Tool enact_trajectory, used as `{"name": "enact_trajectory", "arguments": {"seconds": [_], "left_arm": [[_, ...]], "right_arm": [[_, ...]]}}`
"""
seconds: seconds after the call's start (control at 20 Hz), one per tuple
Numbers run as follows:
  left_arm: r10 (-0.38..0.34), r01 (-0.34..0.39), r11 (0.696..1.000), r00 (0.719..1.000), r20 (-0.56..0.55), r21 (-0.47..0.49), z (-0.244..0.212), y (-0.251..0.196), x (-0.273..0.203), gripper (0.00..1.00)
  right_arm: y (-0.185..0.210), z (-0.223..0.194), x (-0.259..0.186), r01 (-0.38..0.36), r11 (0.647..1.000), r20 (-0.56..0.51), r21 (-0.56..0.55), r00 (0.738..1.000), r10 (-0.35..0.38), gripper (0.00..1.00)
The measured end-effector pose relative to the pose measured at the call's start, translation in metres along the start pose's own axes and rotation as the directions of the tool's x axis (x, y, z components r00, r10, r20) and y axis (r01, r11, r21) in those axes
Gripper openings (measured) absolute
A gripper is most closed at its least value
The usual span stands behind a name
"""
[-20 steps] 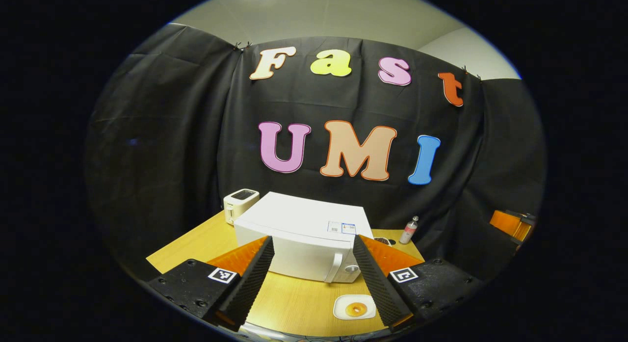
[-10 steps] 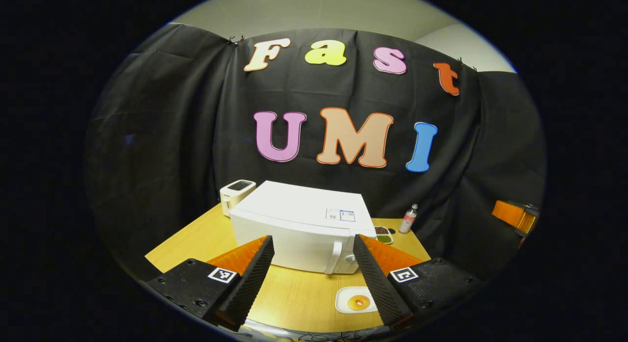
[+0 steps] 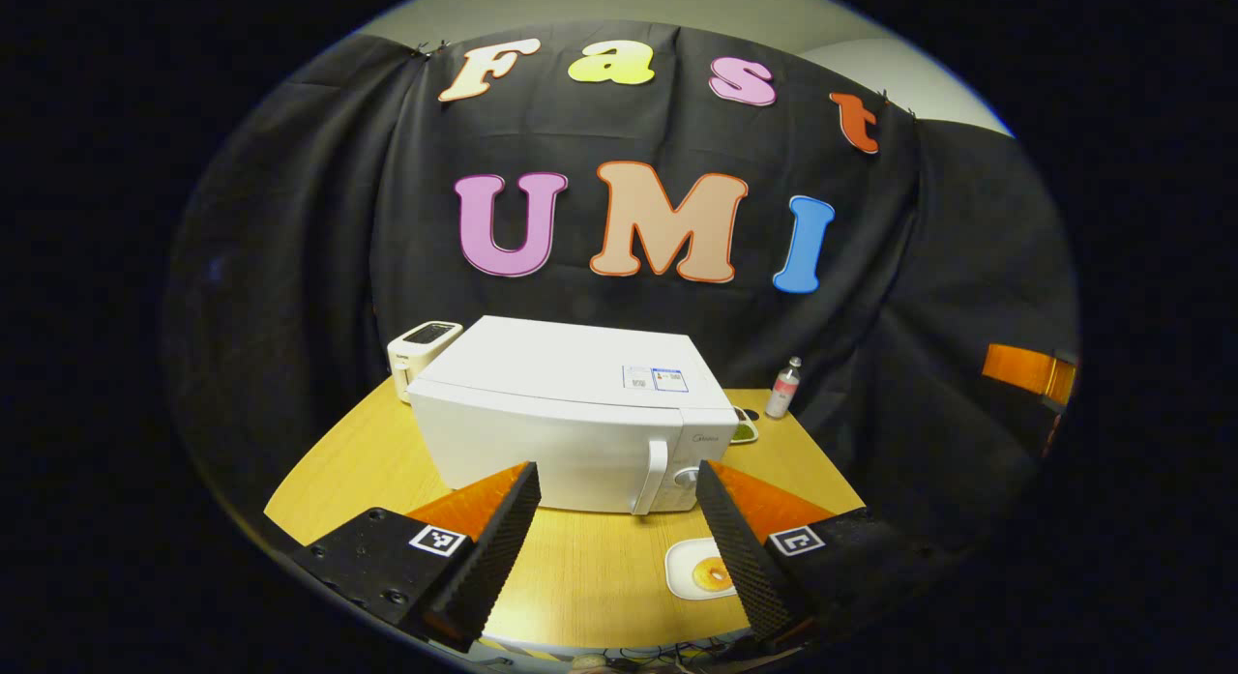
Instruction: Open the microwave oven with the left hand, put the food in, and close the microwave oven.
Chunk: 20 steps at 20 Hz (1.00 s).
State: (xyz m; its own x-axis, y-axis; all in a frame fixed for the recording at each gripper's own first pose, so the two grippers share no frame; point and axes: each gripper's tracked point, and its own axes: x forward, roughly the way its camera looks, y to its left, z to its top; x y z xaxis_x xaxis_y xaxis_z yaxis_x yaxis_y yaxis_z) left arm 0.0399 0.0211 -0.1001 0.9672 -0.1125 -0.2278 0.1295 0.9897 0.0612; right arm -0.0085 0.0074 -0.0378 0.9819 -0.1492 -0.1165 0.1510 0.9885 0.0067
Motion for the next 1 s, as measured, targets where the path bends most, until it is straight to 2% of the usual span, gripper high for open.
{"name": "enact_trajectory", "arguments": {"seconds": [0.2, 0.45, 0.85, 1.0], "left_arm": [[-0.08, 0.081, 0.996, 0.996, -0.038, 0.031, -0.02, -0.006, 0.024, 0.98], [-0.131, 0.138, 0.987, 0.988, -0.084, 0.084, -0.06, -0.015, 0.063, 0.98], [-0.156, 0.164, 0.982, 0.984, -0.087, 0.089, -0.106, -0.023, 0.131, 0.98], [-0.136, 0.149, 0.981, 0.985, -0.105, 0.123, -0.121, -0.019, 0.158, 0.98]], "right_arm": [[0.006, -0.001, -0.006, 0.049, 0.999, 0.009, 0.022, 0.999, -0.049, 0.92], [0.011, 0.004, -0.019, 0.106, 0.993, 0.038, 0.059, 0.993, -0.108, 0.92], [0.004, 0.001, -0.027, 0.198, 0.979, 0.042, 0.049, 0.979, -0.2, 0.92], [0.003, -0.004, -0.027, 0.221, 0.974, 0.03, 0.041, 0.975, -0.222, 0.92]]}}
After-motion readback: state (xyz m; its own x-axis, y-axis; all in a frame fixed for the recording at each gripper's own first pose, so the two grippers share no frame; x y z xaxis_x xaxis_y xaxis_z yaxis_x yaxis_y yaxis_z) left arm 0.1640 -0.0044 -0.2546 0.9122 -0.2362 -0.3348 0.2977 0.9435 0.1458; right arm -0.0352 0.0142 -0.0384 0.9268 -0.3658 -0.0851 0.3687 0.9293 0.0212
